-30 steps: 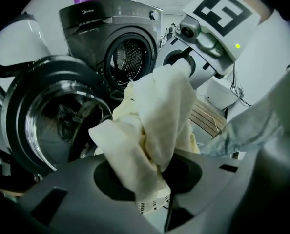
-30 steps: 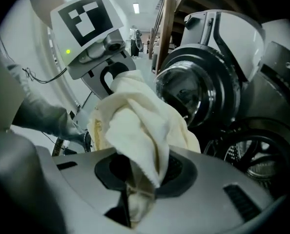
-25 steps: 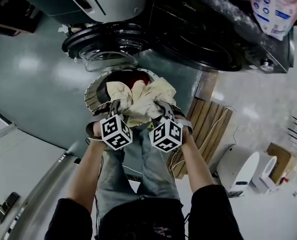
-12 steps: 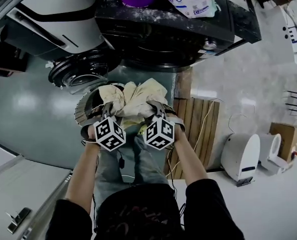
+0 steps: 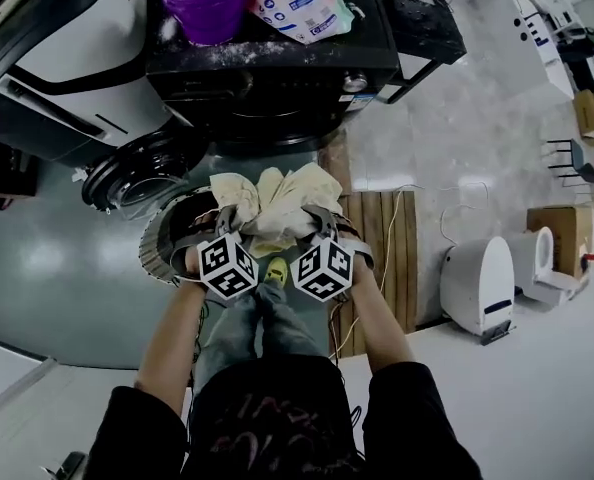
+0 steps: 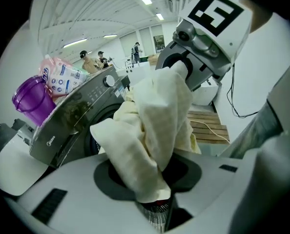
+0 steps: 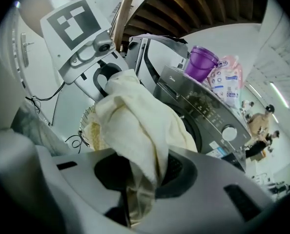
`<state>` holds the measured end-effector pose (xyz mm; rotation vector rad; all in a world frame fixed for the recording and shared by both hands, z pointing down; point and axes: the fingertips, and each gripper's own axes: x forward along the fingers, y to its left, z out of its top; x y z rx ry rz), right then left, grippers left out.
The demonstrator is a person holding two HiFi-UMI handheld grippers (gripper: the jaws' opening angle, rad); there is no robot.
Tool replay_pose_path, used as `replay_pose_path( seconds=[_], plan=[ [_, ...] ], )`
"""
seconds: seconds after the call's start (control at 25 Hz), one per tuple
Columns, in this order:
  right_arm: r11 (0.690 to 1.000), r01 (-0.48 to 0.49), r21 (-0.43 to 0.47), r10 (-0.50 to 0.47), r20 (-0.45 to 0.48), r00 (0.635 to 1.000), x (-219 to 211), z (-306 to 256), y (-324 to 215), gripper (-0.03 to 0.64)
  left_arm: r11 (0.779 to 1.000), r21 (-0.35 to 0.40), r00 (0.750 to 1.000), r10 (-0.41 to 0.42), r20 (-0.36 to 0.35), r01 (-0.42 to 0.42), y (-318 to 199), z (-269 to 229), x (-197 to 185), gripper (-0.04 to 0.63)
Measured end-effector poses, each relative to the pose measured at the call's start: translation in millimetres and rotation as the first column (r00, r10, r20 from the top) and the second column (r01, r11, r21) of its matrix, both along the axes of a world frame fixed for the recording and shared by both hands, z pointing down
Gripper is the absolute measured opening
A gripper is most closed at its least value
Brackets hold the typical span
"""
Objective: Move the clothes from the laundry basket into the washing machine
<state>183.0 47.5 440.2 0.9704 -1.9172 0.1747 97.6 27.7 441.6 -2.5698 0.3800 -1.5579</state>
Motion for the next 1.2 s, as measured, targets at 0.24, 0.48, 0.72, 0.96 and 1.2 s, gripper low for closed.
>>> replay_pose_path(
  seconds=[0.24,0.48,0.72,0.96,1.2],
  plan=[
    [0.997,-0.082,0.0,0.082,-0.027,0.996,6,-11,25,0.097,0.996,0.002,0.996,0.084,-0.02,-0.084,18,-10,8,0.143],
    [0.99,-0.137,0.027,0.138,-0.037,0.99,7,-28,33,0.097,0.99,0.034,0.989,0.141,-0.034,-0.139,22,-26,11,0.143],
    [0.989,-0.143,0.042,0.145,-0.045,0.988,19,-29,28,0.097,0.984,0.051,0.984,0.174,-0.034,-0.172,16,-28,23,0.143],
    [0.994,-0.102,0.03,0.103,-0.03,0.994,45,-16,-4,0.097,0.988,0.034,0.988,0.153,-0.009,-0.153,-12,-18,48,0.143],
    [1.0,-0.007,0.002,0.007,0.0,1.0,77,1,-60,0.097,0.998,0.003,0.998,0.065,0.024,-0.065,-59,-3,77,0.143]
  ],
)
